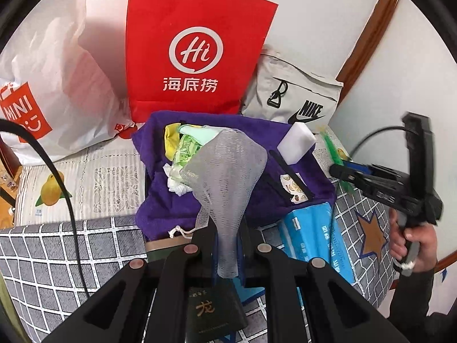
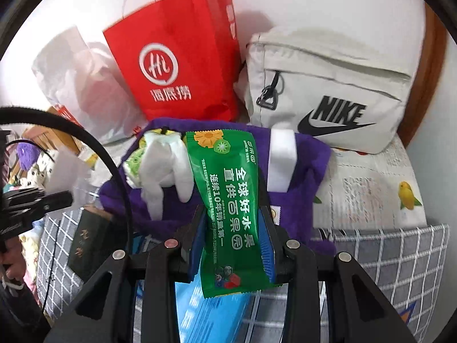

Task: Organize soft objects
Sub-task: 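Carry the green snack bag and white mesh bag with both grippers over the purple towel, then open right gripper to drop the snack bag while left gripper releases the mesh bag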

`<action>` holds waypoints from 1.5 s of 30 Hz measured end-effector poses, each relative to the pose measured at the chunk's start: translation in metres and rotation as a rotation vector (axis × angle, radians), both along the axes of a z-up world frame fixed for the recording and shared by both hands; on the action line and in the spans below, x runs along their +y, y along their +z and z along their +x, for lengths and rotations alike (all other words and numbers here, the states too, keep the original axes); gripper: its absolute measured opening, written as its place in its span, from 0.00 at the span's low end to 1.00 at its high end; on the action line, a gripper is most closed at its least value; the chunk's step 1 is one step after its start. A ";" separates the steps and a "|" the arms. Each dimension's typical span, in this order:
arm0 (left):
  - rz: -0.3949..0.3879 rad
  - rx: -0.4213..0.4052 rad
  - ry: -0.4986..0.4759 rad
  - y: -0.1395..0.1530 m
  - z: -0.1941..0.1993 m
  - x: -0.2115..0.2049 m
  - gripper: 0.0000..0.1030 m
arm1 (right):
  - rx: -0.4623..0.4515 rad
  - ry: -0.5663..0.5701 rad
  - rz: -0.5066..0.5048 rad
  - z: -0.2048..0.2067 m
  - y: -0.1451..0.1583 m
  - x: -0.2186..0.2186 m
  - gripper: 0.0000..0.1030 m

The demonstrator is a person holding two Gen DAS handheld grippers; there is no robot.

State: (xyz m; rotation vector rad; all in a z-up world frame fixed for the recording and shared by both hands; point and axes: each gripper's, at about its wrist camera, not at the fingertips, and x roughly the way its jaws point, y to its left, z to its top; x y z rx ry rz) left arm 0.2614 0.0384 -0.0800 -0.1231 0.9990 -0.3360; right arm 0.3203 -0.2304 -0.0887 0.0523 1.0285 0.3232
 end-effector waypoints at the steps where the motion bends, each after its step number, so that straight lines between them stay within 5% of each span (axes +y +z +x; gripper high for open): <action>1: 0.002 0.000 -0.001 -0.001 0.001 0.001 0.10 | 0.010 0.010 -0.013 0.009 -0.005 0.004 0.34; 18: 0.001 0.049 -0.018 -0.022 0.030 0.004 0.10 | 0.189 0.100 -0.108 0.086 -0.081 0.041 0.35; 23: -0.002 0.056 -0.026 -0.023 0.035 0.002 0.10 | 0.227 0.106 -0.127 0.094 -0.093 0.041 0.45; 26: -0.007 0.065 -0.031 -0.025 0.038 0.001 0.10 | 0.216 0.104 -0.100 0.088 -0.089 0.037 0.51; 45: -0.108 0.152 -0.173 -0.036 0.071 -0.056 0.10 | 0.036 -0.004 0.000 -0.019 0.000 -0.026 0.51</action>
